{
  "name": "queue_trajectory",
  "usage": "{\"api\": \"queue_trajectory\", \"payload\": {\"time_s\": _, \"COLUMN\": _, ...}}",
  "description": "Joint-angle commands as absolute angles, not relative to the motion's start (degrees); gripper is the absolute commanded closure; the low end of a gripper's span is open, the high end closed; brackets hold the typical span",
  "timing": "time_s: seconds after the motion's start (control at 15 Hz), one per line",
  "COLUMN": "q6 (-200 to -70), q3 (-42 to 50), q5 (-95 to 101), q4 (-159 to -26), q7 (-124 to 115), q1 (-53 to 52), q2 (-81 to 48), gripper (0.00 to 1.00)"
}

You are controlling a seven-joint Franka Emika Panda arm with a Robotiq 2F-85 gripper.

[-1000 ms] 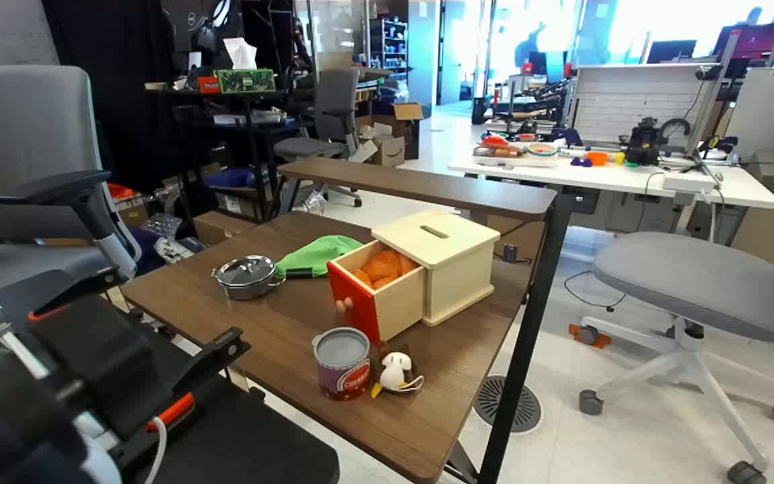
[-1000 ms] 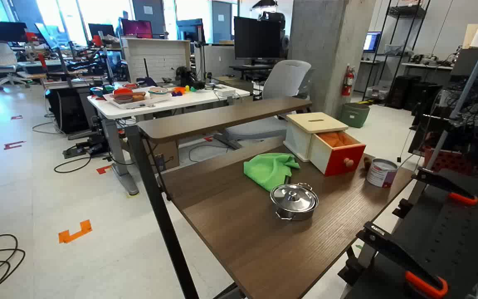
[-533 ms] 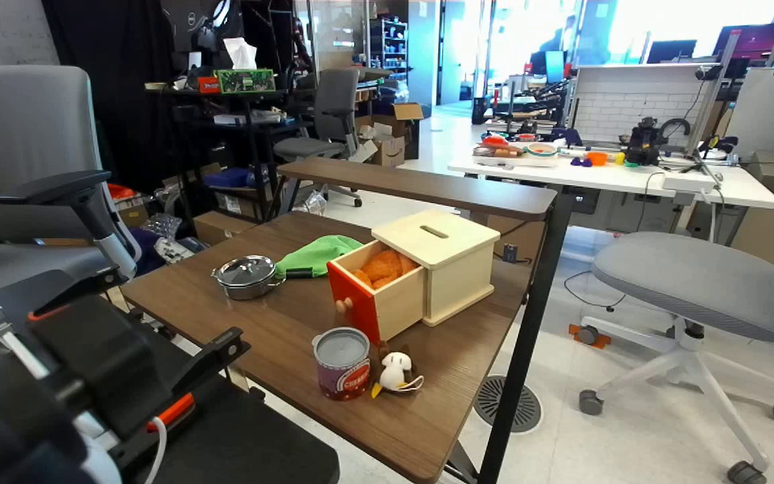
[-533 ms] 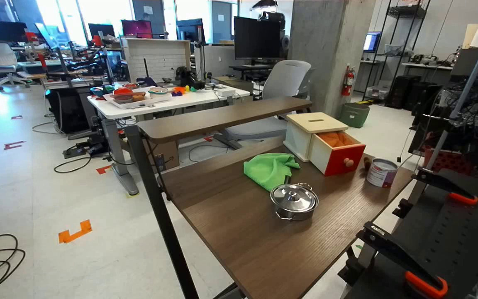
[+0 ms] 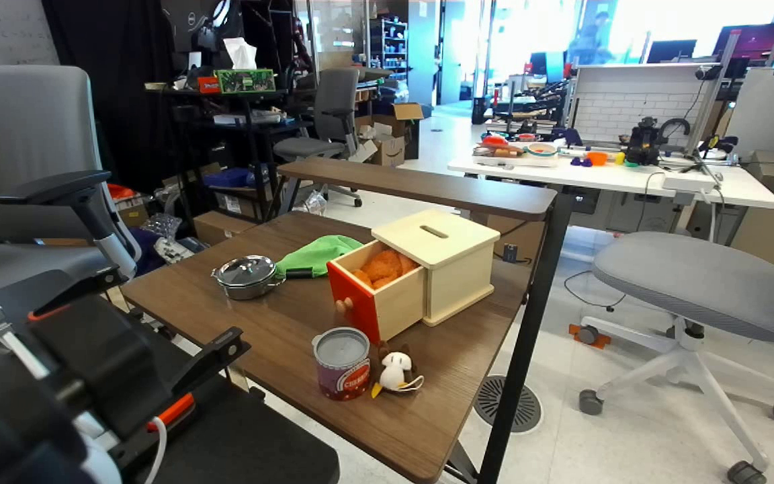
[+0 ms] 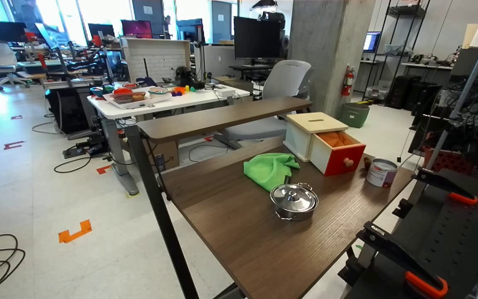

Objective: Move the can to the left of the green towel

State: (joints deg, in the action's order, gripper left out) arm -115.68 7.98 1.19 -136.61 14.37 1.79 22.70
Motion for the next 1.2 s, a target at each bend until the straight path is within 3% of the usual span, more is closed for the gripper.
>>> {"api": "queue_trajectory", "payload": {"time_s": 0.0, "q6": -124.82, "q3": 8.0, "q5": 2.84, "q4": -140.49, "q7": 12.71, "q1": 3.74, "q2": 16.43, "gripper": 0.0}}
{"api": "queue_trajectory", "payload": {"time_s": 0.6, "q6": -145.34, "q3": 10.03, "q5": 7.65, "q4": -143.39, "q7": 5.71, "q1": 9.19, "q2": -6.73, "gripper": 0.0}}
{"api": "queue_trajectory", "payload": {"time_s": 1.13, "q6": -155.74, "q3": 15.12, "q5": 13.91, "q4": -140.0, "q7": -5.11, "q1": 8.11, "q2": -20.27, "gripper": 0.0}}
